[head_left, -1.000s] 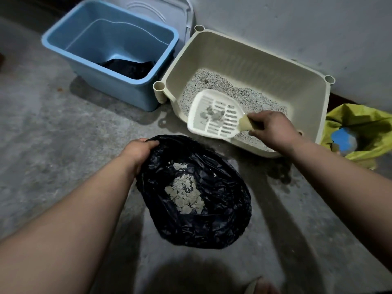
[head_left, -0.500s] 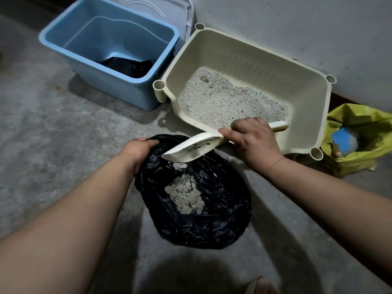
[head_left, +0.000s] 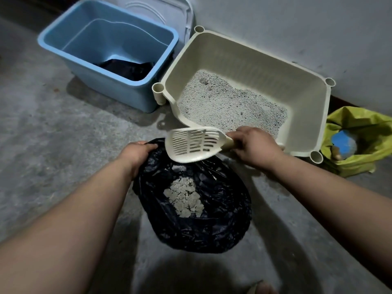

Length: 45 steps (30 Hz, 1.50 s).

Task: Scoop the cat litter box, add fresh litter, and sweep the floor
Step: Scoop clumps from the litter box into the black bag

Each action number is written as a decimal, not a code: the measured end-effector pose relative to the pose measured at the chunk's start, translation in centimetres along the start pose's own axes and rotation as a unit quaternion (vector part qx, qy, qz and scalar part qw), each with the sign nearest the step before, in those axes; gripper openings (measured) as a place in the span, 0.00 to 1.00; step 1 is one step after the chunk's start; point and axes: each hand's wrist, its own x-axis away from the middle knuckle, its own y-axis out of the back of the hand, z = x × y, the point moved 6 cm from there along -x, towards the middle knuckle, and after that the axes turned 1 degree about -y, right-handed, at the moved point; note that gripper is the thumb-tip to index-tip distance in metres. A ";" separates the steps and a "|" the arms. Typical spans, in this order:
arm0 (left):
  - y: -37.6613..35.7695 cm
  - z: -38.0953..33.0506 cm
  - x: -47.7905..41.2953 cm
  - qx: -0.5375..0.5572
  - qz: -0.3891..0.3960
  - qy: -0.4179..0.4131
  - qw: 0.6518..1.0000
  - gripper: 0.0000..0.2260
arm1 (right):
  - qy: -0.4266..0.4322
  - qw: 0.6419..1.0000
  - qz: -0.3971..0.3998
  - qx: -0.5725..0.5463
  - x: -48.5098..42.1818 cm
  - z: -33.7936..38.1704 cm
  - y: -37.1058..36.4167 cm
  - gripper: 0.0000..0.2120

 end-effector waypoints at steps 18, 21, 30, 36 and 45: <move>1.1 0.7 -0.5 0.002 -0.007 0.019 1.000 0.03 | -0.268 0.954 0.121 0.059 -5.4 -10.1 1.3 0.07; 1.8 1.0 -0.6 -0.013 -0.033 0.034 0.999 0.02 | -0.265 0.950 0.143 0.083 -7.2 -10.5 0.9 0.05; 3.2 2.0 -1.2 -0.042 -0.026 0.050 0.998 0.07 | -0.268 0.955 0.125 0.014 -13.9 -7.1 -1.4 0.03; 3.6 2.2 -1.6 -0.051 -0.018 0.044 0.998 0.07 | -0.262 0.962 0.077 -0.001 -16.4 -5.6 -3.2 0.02; 2.0 2.1 -1.6 -0.033 -0.005 0.049 0.998 0.05 | -0.295 0.949 0.022 -0.111 -16.3 -7.2 -3.0 0.11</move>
